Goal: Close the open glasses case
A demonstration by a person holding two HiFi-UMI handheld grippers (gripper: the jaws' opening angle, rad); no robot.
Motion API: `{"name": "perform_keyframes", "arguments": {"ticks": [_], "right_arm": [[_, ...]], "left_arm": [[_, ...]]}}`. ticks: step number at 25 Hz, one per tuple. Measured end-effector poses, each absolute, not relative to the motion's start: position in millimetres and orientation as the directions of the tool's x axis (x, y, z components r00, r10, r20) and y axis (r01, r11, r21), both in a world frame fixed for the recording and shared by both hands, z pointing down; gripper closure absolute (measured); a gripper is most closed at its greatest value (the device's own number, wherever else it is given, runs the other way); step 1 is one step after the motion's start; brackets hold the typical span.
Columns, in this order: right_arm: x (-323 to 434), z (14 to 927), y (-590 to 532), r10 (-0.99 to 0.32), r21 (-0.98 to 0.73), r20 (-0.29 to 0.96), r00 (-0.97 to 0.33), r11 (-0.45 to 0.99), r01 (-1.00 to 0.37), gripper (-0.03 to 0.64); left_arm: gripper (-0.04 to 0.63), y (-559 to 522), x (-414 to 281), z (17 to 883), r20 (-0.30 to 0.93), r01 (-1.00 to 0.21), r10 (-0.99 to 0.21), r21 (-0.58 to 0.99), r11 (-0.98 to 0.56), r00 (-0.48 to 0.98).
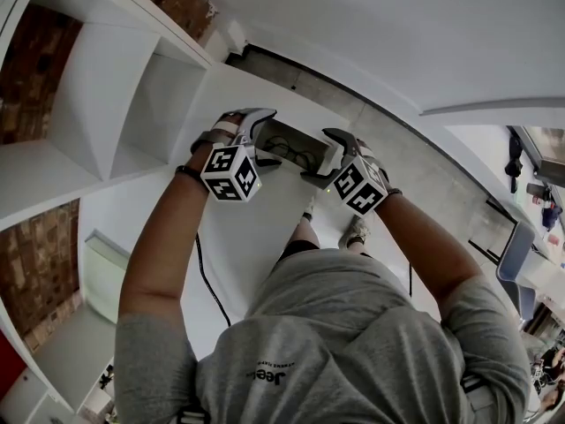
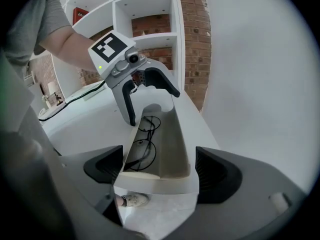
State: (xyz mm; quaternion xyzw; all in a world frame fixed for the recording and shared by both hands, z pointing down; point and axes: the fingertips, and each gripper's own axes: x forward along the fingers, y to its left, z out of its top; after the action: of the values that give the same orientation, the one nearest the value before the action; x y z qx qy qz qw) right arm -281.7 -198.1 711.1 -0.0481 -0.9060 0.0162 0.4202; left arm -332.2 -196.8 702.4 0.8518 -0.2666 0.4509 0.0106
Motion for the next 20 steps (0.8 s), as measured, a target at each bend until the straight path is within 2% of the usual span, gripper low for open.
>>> {"name": "perform_keyframes", "arguments": {"ticks": [6,11,16,20], "right_arm": [[-280.6,709.8,-192.0,0.108,-0.077,0.750,-0.653,0.994,0.076,0.195],[-280.6,707.3,-190.5,0.085,-0.044,0.748,-0.659,0.996,0.079,0.215],[-278.2,704.5,-186.5,0.043,0.013,0.748,-0.663,0.997,0.080,0.242],[-278.1,701.6,-179.3,0.015,0.072,0.741,-0.671,0.992,0.102,0.283]], "left_arm": [[0.101,-195.5,-332.4,702.1,0.780,-0.461,-0.445,-0.229,-0.858,0.441],[0.136,-191.9,-333.5,701.1,0.779,-0.481,-0.476,-0.258,-0.838,0.410],[0.194,-184.2,-333.9,700.6,0.776,-0.512,-0.513,-0.291,-0.808,0.368],[0.283,-173.6,-340.6,702.1,0.790,-0.489,-0.525,-0.338,-0.804,0.317]]}}
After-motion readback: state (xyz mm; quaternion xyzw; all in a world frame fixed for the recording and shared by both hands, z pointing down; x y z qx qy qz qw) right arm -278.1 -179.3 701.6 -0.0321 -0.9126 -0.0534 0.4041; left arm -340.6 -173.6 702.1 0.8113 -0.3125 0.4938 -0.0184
